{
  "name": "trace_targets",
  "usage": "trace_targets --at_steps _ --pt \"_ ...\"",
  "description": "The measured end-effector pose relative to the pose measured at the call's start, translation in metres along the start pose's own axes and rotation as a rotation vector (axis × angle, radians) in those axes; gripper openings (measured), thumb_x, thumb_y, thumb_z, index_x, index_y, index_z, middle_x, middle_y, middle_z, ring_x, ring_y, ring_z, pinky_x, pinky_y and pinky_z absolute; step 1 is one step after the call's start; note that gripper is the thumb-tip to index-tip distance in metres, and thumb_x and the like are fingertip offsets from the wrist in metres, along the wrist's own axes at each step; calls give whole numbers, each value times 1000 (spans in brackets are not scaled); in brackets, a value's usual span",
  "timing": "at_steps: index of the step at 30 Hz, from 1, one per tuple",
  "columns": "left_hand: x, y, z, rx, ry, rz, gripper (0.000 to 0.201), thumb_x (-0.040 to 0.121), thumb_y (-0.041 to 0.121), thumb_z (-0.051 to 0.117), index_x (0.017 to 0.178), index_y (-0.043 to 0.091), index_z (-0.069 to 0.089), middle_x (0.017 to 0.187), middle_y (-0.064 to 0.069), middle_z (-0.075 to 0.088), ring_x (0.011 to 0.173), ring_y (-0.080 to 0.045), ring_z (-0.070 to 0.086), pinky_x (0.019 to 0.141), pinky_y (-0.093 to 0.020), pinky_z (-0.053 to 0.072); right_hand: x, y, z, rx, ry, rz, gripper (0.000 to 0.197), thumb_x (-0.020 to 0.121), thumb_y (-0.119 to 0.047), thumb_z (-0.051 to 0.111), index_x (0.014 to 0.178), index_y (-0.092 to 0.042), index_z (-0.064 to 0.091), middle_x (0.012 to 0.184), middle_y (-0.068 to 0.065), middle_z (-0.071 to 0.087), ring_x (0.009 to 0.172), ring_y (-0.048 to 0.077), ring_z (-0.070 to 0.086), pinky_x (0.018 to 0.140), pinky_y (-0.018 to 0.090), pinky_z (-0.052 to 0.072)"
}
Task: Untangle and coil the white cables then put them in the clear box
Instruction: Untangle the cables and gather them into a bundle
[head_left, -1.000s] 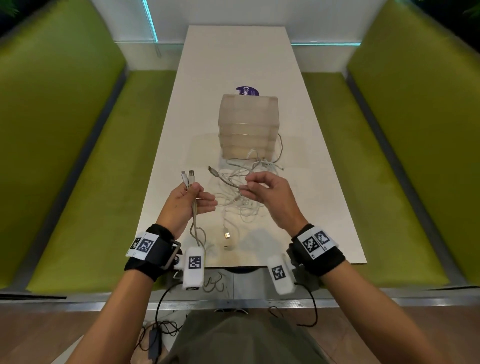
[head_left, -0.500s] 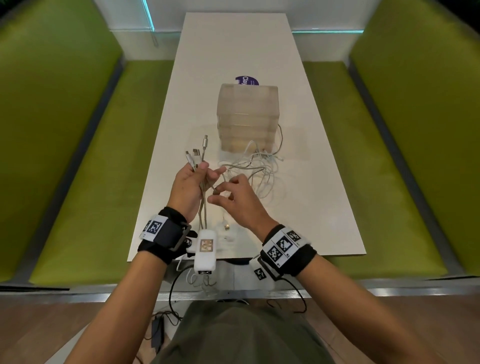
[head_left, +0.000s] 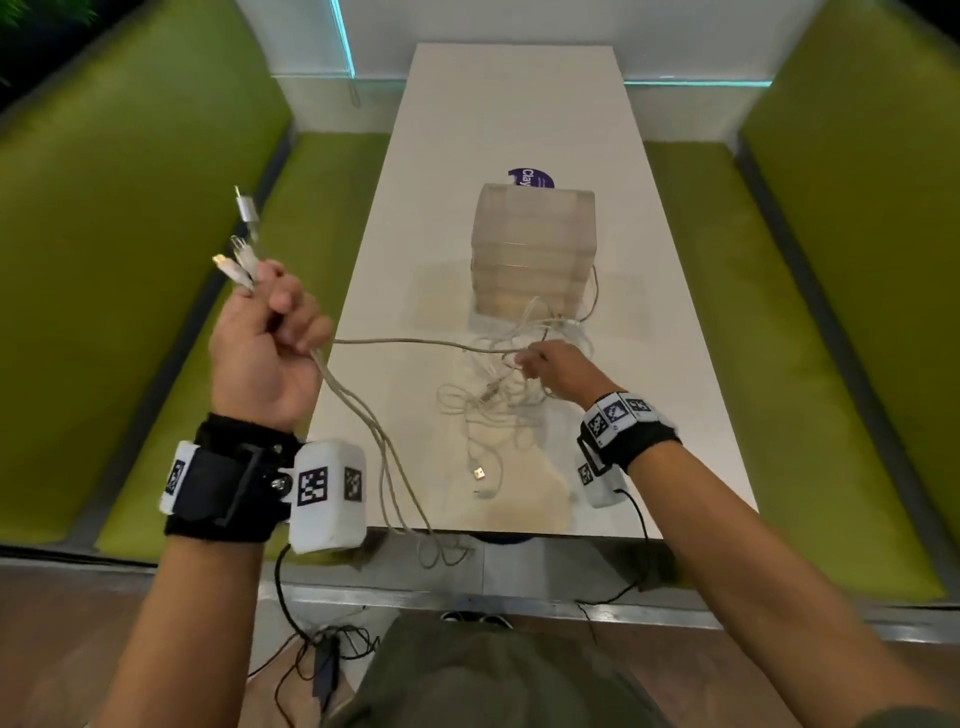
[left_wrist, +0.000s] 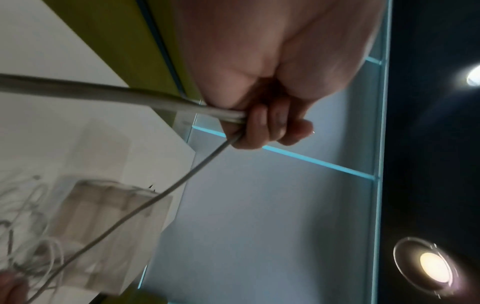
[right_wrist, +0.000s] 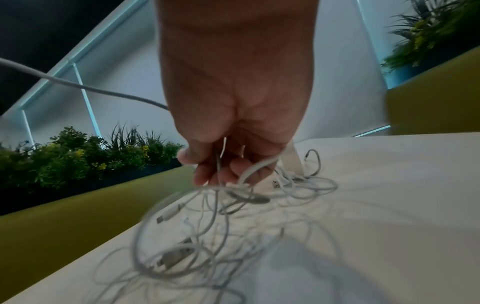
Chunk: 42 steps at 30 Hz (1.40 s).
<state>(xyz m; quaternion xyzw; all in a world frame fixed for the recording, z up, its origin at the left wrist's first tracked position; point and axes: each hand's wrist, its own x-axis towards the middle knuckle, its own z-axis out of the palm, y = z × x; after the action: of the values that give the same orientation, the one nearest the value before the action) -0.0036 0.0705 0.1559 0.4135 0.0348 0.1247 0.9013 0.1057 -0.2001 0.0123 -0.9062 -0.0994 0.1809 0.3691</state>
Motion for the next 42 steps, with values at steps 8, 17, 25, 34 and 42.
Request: trace_targets --at_steps 8,17,25,34,42 --pt "10 8 -19 -54 90 115 19 100 21 39 97 13 56 69 7 62 66 -7 61 83 -29 53 -1 21 14 -87 -69 -51 26 96 -9 44 82 -5 64 83 -2 62 83 14 55 76 25 39" --pt "19 7 -33 47 183 142 19 102 26 39 89 18 51 56 12 41 46 -3 25 46 -17 24 -14 24 -13 32 -181 -45 22 92 -24 58 83 -7 67 67 -2 65 55 6 53 54 21 40" --pt "6 -93 -4 675 50 -141 21 102 19 40 97 11 59 62 4 40 44 -2 31 44 -16 27 -33 -46 -21 434 -250 -255 37 101 -30 41 95 -6 69 66 1 54 56 10 43 53 19 35" --pt "4 -106 -15 637 14 -246 16 94 23 57 105 17 67 54 13 30 48 -8 24 50 -23 22 -27 -40 -23 519 -47 -192 23 94 -36 54 101 -15 57 64 -2 49 47 4 36 48 20 31" --pt "5 -110 -13 599 -14 -259 21 93 20 59 110 9 65 52 13 31 45 -7 24 44 -19 22 -25 -48 2 323 -199 -279 26 98 -27 50 98 -12 71 53 -11 47 45 5 39 51 23 36"
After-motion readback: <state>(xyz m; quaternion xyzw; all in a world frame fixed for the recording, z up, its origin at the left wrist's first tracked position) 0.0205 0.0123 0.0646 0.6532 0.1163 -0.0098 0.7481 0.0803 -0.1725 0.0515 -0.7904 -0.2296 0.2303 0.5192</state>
